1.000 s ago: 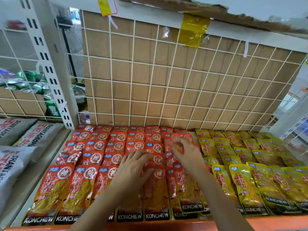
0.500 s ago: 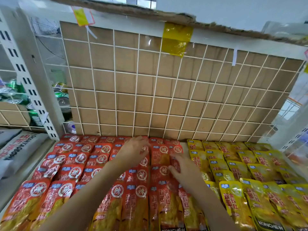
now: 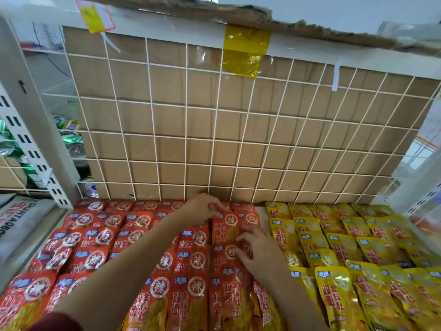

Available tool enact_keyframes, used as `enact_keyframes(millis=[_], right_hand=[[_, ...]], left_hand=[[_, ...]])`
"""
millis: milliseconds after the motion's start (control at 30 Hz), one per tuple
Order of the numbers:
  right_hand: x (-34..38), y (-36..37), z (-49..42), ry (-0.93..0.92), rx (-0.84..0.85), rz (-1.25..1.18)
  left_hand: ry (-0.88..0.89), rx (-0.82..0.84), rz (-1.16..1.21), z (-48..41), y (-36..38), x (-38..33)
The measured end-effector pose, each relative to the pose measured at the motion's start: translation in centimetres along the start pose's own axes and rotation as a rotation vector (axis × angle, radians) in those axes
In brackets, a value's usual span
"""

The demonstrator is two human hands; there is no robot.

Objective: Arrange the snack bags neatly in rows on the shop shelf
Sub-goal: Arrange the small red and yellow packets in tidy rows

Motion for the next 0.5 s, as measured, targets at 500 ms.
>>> enact_keyframes(millis=[500], right_hand=[[-0.3,-1.0,-1.6,0.087,0.000,-0.182]], left_hand=[[0.040,0.020,0.081,-0.9,-0.4,0.9]])
Point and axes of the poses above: each hand's wrist, its own z-axis away from the middle knuckle, its own y-axis out of the palm, x = y × z, the point moved 4 cm from there along -z, towards the middle knuckle, and after that the axes turned 14 degrees about z, right-handed, at the moved point
